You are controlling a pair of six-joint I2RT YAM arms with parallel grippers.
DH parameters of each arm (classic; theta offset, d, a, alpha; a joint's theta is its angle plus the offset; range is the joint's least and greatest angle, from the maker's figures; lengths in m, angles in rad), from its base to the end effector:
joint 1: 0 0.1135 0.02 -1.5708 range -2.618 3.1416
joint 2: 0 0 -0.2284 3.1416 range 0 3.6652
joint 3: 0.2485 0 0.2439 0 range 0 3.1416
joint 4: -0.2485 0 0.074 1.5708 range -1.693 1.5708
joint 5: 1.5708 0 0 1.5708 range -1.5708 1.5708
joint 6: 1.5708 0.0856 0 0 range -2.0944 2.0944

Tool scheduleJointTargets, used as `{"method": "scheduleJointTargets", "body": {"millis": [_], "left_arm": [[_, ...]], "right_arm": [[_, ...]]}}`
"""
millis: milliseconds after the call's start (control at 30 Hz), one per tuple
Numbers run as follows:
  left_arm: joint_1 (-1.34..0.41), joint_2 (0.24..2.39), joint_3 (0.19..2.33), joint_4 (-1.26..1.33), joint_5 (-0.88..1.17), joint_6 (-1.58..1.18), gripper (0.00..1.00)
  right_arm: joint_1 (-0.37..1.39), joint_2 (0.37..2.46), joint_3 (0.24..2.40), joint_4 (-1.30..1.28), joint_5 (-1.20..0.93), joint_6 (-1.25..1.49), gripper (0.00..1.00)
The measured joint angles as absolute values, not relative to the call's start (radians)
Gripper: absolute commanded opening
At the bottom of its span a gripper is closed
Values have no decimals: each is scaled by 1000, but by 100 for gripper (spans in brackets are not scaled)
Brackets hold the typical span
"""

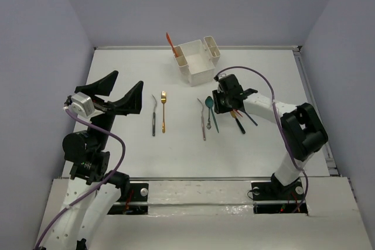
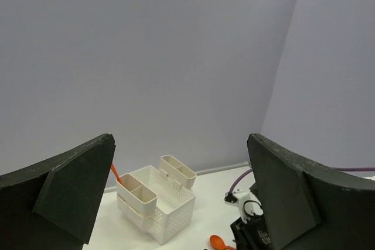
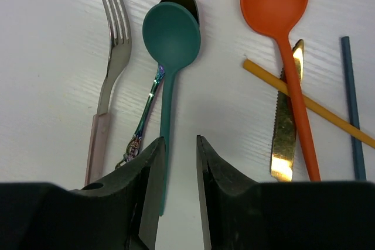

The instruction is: Sort the eating utensils into containers

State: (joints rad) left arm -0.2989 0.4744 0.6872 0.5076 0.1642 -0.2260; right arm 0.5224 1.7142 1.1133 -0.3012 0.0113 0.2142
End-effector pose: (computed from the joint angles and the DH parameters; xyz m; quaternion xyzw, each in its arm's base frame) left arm 0.1433 -0.0588 0.4309 0.0896 0.4081 -0.2682 0.8680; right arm 0.3302 0.1890 0.1302 -0.1432 0.9337 0.1132 0.3081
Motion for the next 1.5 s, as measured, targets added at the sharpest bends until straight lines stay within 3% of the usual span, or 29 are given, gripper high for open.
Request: {"method": "scheduleJointTargets", "body": {"millis": [433,733,1033,1500], "left_arm": [[-299,474,687,508,166,-226,99],[-299,474,687,508,169,-226,99],[-299,474,687,508,171,-226,99],[-299,474,687,508,181,-226,99]], "right_arm": [[565,1804,1126,-299,-6,225,34],[570,1845,1156,-299,43,235,27],[570,1857,1169,-299,61,241,1],[555,1691,1237,-220,70,243,0]]}}
